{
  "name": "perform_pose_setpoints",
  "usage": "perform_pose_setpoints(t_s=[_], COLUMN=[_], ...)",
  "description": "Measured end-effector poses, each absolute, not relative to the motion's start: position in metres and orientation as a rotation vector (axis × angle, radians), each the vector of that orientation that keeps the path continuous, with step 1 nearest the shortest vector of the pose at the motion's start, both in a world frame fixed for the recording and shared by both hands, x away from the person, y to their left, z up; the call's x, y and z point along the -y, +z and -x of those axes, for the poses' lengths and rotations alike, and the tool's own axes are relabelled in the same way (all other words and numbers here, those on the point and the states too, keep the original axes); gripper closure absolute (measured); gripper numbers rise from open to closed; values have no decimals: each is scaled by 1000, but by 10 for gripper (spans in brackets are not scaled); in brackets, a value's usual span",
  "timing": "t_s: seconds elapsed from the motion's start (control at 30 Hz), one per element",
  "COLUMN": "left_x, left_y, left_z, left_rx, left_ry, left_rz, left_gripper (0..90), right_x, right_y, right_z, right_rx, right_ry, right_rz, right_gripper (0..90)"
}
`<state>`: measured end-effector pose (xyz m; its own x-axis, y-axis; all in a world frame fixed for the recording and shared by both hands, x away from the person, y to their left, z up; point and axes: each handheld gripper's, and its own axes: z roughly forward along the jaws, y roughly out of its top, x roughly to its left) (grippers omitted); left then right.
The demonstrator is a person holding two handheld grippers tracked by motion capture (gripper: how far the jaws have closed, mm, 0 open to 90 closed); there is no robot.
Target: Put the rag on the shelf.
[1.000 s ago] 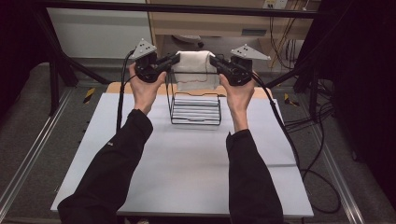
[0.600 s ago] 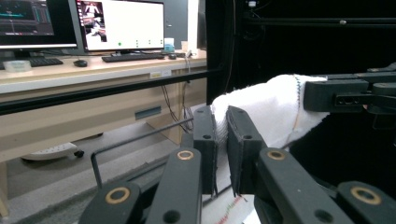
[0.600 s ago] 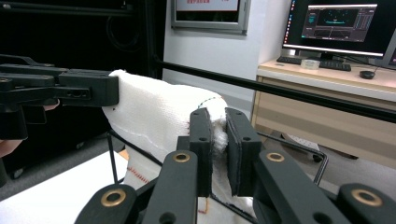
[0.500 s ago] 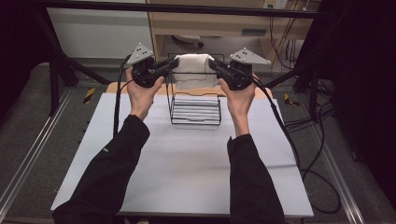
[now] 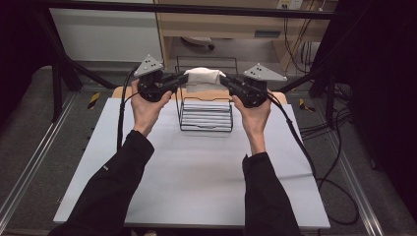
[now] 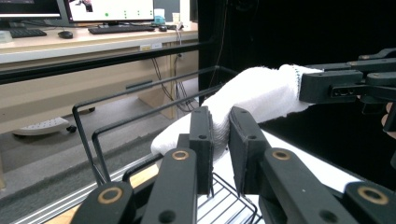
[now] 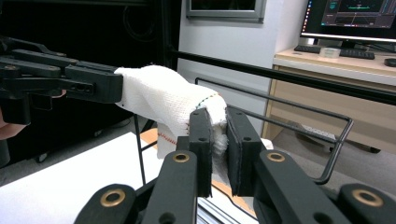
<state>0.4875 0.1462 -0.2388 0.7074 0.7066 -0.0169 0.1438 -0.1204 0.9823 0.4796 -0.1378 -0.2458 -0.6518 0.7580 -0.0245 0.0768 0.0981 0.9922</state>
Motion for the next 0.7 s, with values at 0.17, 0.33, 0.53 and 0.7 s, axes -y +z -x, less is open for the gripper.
perform_pose_setpoints(t_s=[0.17,0.33,0.53,0.7], left_x=[-149,-156,-160,-151], left_y=[-233,-217,-198,-194], left_z=[-483,-482,-497,-512], left_rx=[-690,-692,-747,-789], left_ry=[546,555,540,477], left_rz=[-1688,-1685,-1682,-1720], left_gripper=[767,741,758,819], right_x=[139,138,138,139], right_y=[-247,-248,-252,-253], right_z=[-477,-477,-480,-483], right_rx=[-1832,-1835,-1840,-1839], right_ry=[1605,1594,1577,1583], right_rz=[-806,-800,-792,-790], right_gripper=[823,823,824,824])
